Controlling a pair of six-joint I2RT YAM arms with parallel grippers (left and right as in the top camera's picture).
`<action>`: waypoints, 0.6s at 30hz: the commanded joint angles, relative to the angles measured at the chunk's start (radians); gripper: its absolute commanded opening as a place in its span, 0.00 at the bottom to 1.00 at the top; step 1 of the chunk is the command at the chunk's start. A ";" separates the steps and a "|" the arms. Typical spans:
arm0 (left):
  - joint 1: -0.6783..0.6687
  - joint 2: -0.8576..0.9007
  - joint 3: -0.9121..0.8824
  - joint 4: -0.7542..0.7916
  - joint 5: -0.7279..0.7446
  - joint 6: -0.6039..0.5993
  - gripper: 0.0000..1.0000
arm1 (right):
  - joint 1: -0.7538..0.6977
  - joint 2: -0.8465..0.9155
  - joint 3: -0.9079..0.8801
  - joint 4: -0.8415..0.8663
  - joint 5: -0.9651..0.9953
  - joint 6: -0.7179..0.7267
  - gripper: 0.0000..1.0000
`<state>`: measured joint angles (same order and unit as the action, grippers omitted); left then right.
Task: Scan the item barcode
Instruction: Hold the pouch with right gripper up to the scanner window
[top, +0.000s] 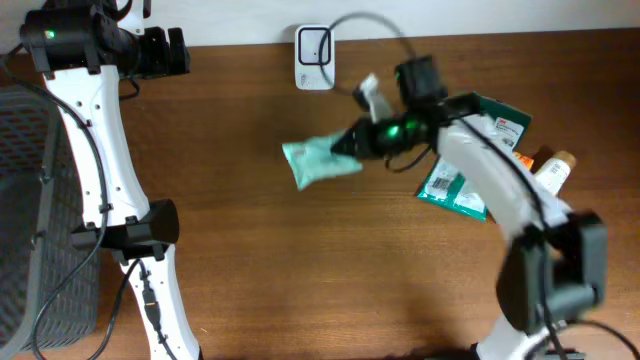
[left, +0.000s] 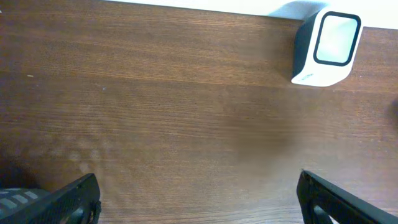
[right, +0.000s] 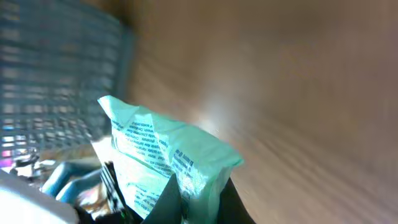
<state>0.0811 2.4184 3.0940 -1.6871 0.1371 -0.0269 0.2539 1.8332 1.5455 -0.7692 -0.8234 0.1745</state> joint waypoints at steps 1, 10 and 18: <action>0.005 0.005 0.009 -0.001 -0.007 0.001 0.99 | -0.008 -0.132 0.137 -0.066 -0.008 -0.021 0.04; 0.005 0.005 0.009 -0.001 -0.007 0.001 0.99 | -0.008 -0.166 0.262 -0.225 0.045 -0.021 0.04; 0.005 0.005 0.009 -0.001 -0.007 0.001 0.99 | 0.158 -0.026 0.340 0.121 0.909 -0.132 0.04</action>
<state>0.0811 2.4184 3.0940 -1.6871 0.1375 -0.0269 0.3531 1.7390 1.8542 -0.7593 -0.2707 0.1867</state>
